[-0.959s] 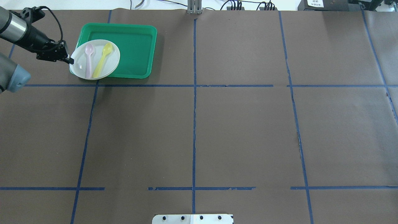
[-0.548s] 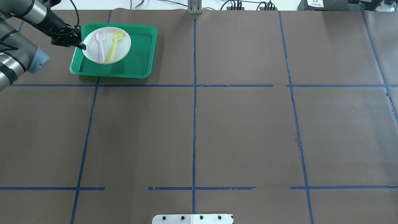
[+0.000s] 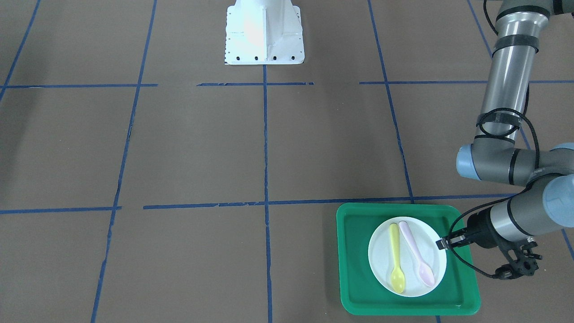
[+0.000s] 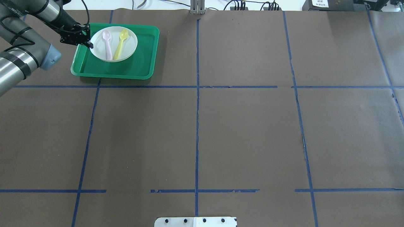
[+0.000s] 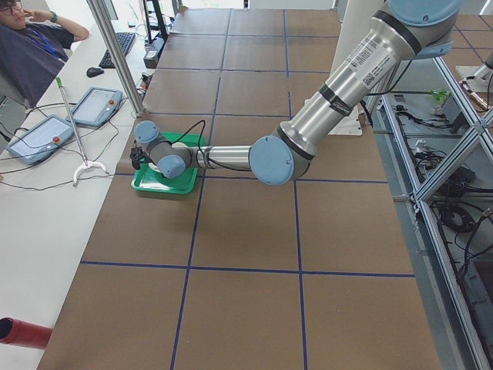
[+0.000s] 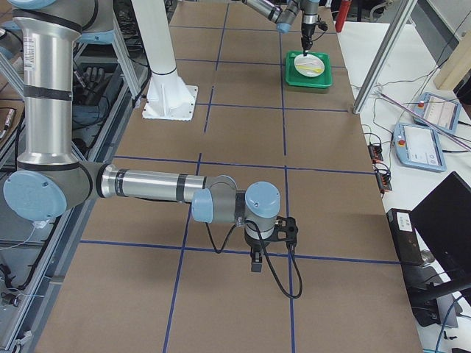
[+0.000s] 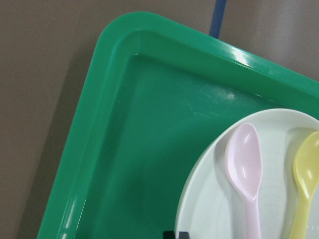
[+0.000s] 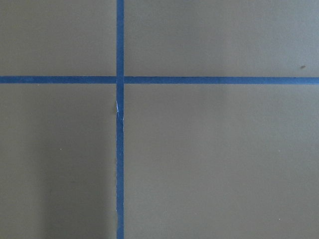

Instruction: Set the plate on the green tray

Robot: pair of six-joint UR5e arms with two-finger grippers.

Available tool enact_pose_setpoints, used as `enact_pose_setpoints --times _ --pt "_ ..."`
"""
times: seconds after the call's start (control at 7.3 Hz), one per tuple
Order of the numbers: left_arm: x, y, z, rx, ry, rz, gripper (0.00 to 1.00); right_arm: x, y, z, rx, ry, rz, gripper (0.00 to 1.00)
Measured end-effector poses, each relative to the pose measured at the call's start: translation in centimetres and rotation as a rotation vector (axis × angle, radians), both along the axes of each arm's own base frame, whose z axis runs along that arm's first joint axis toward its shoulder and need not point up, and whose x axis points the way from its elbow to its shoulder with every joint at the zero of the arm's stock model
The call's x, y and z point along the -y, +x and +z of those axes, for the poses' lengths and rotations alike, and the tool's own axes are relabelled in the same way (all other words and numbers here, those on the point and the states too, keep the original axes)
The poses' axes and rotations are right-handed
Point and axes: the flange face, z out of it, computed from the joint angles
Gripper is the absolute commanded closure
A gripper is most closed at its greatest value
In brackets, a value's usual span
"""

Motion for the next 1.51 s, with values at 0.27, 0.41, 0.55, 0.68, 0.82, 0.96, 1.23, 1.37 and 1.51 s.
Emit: enact_pose_setpoints --times 0.27,0.41,0.55,0.68,0.82,0.96,1.23,1.37,1.51 --pt "0.0 0.5 -0.3 0.002 -0.011 -0.010 0.00 0.0 0.0 0.0 0.000 0.000 0.000 0.00" --pt "-0.1 0.6 -0.4 0.002 -0.011 -0.013 0.00 0.0 0.0 0.0 0.000 0.000 0.000 0.00" --pt "-0.6 0.3 -0.4 -0.001 -0.001 -0.013 0.00 0.0 0.0 0.0 0.000 0.000 0.000 0.00" --pt "-2.2 -0.6 -0.2 -0.008 0.017 -0.011 0.00 0.0 0.0 0.0 0.000 0.000 0.000 0.00" --pt "-4.1 -2.1 -0.3 -0.007 0.034 -0.002 0.00 0.0 0.0 0.0 0.000 0.000 0.000 0.00" --pt "-5.6 -4.2 -0.8 0.019 0.057 0.022 0.00 0.0 0.0 0.0 0.000 0.001 0.000 0.00" --pt "-8.7 -11.5 -2.3 0.109 0.134 0.097 0.00 0.1 0.0 -0.1 -0.001 0.002 0.000 0.00" --pt "-11.3 -16.1 -1.9 0.147 0.174 0.130 0.00 0.1 0.0 -0.1 -0.001 0.001 0.000 0.00" --pt "-14.6 -20.9 -0.1 0.178 0.219 0.160 0.00 0.1 0.0 -0.1 0.000 0.001 0.000 0.00"
